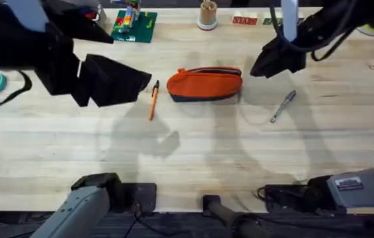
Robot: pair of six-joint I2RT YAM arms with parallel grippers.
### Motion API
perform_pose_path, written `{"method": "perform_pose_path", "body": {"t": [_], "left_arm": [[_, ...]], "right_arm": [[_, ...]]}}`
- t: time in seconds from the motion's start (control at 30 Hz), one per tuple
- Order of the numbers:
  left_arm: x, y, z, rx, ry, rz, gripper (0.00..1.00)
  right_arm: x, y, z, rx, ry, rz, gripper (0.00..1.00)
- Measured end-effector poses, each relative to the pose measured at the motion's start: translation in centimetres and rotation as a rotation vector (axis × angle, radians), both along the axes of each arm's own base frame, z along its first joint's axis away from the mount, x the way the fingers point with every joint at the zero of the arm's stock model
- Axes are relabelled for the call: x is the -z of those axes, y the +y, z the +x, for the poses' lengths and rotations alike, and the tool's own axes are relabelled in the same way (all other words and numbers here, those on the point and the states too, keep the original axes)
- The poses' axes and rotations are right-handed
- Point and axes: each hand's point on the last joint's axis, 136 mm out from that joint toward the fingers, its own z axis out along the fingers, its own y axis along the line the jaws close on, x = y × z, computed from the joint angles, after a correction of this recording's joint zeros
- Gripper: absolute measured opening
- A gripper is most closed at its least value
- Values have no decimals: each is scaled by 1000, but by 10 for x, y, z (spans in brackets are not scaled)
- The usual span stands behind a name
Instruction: Unzip the bag, pick up the pens from the table one at a time and place them inside, then zip the bag closed.
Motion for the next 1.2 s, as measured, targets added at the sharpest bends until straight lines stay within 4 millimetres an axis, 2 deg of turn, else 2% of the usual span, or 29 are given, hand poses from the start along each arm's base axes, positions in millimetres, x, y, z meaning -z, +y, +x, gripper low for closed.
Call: {"method": "perform_pose_path", "body": {"t": [0.2,0.33,0.63,0.97,1.2], "left_arm": [[2,0,-10,-11,30,1,995],[3,1,-11,-15,36,6,995],[5,1,-13,-17,46,8,995],[5,1,-13,-17,49,8,993],[5,1,-14,-17,51,8,994]], "right_arm": [[29,8,7,-52,63,38,30],[39,12,17,-68,50,57,30],[36,17,34,-87,-38,85,29],[28,29,32,-118,-42,162,30],[46,37,29,-132,16,177,30]]}}
